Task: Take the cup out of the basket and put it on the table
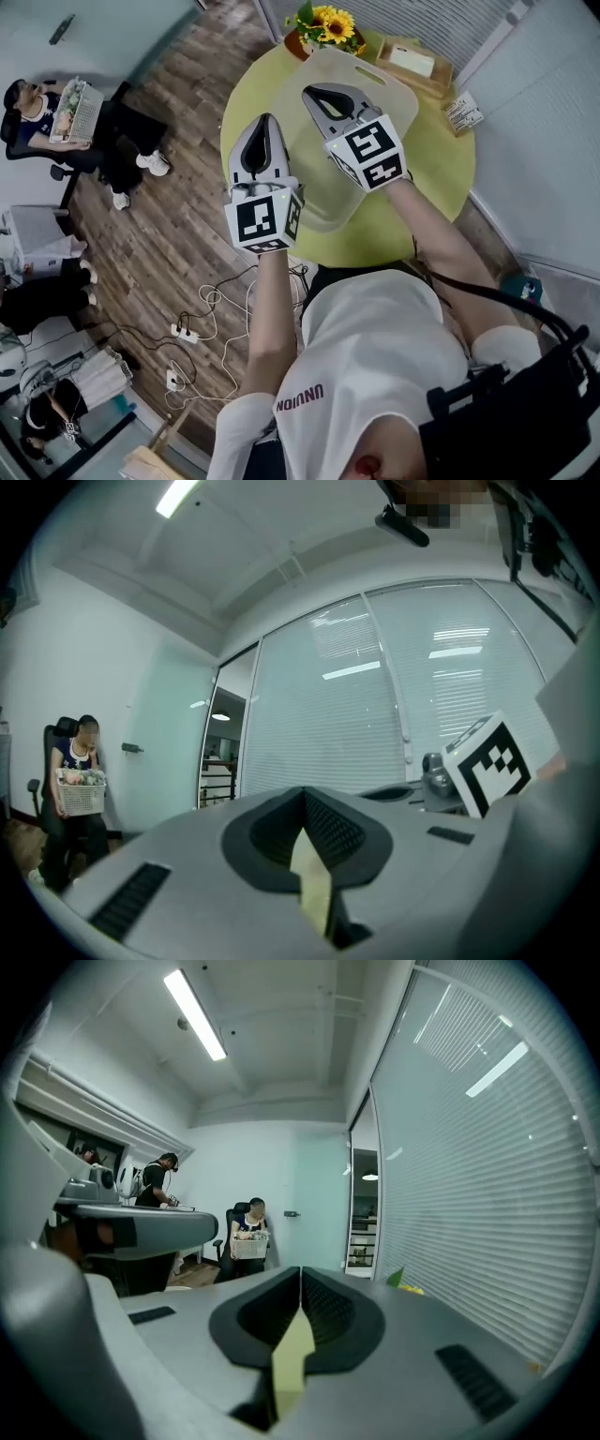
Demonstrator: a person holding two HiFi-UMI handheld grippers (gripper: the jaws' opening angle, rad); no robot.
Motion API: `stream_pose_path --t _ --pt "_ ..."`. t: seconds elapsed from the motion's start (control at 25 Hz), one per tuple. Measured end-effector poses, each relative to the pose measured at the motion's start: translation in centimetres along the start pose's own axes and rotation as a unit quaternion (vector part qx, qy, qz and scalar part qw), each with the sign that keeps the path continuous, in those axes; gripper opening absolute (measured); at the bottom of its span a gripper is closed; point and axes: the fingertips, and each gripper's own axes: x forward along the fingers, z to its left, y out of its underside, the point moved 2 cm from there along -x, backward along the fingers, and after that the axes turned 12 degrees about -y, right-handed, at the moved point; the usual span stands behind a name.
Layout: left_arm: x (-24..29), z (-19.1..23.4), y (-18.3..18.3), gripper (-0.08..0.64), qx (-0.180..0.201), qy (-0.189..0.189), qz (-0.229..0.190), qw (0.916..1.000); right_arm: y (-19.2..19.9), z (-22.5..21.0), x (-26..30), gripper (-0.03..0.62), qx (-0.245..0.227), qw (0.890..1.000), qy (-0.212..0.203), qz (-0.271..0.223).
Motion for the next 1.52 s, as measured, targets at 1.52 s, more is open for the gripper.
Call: stream_pose_path --t 1.52 --pt "2.8 1.4 1.7 0.012 -0.001 0.152 0.059 0.9866 19.6 12.0 10.2 0.143 0.010 0.868 -0.313 0.385"
